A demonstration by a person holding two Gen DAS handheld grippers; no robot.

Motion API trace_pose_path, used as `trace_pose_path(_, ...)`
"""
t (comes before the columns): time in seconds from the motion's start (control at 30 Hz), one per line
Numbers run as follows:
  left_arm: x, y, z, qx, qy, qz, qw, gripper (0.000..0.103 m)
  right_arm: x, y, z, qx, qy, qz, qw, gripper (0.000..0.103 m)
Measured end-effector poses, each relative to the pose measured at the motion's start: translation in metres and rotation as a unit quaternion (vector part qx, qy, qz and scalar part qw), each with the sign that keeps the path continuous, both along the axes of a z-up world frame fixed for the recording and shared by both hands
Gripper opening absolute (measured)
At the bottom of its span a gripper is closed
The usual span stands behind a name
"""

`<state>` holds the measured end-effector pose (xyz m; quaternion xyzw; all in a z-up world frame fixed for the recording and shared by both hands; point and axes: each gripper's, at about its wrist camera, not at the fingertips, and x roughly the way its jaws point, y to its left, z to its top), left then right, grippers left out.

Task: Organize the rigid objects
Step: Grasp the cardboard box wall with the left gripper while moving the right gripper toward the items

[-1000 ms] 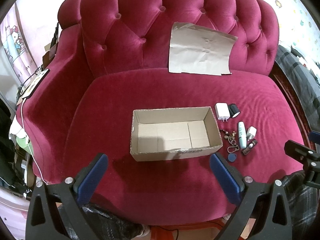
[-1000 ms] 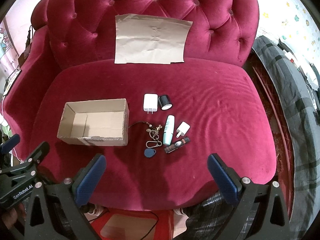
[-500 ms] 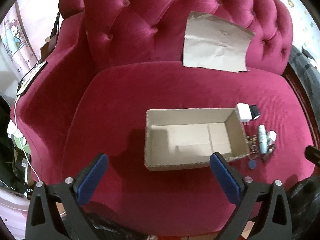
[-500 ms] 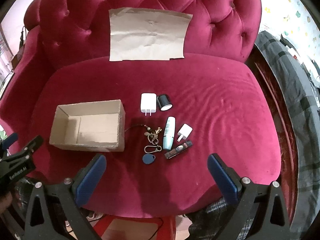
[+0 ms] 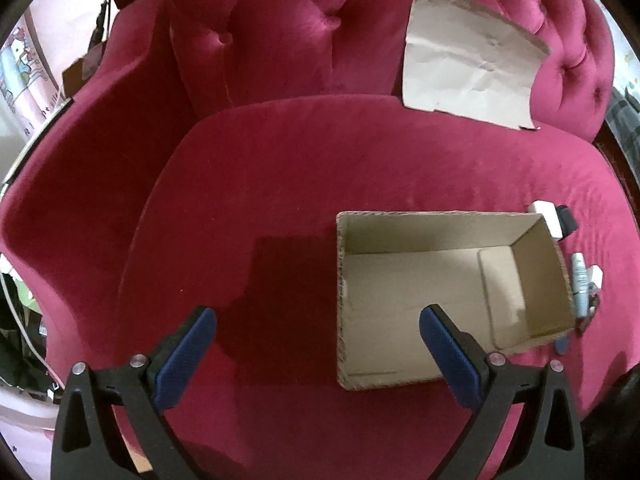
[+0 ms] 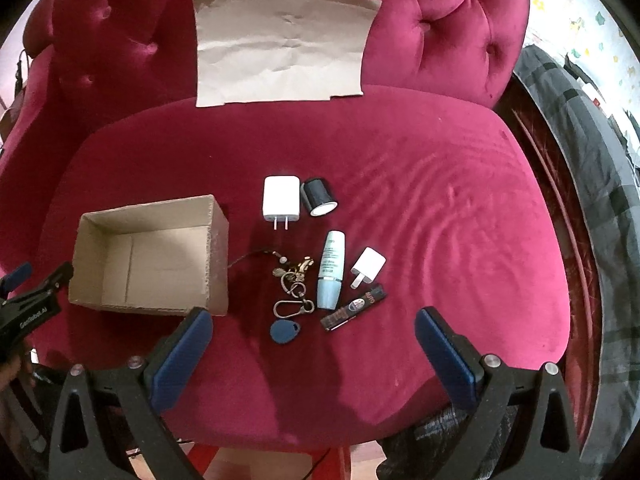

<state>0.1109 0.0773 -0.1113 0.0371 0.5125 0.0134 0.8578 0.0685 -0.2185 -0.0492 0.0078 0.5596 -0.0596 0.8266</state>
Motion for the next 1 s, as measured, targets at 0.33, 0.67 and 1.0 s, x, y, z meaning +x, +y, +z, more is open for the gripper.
trace_pose_path(0.33,0.024,0.013,-0.04,-0.021,0.024,-0.005,0.9995,0.103,0.017,-0.006,-0.022,-0.007,0.02,-0.011,1.0,0.103)
trace_pose_path(0.67,0.035,0.01,-0.058,-0.038,0.04,-0.024,0.9982,0.049,0.025,-0.001,-0.034,-0.015,0.031,-0.005,0.999,0.103)
trace_pose_path(1.0,0.041,0.006,-0.073,-0.074,0.057,-0.039,0.9948,0.006,0.029,-0.006,-0.036,-0.02,0.029,-0.012,0.999,0.103)
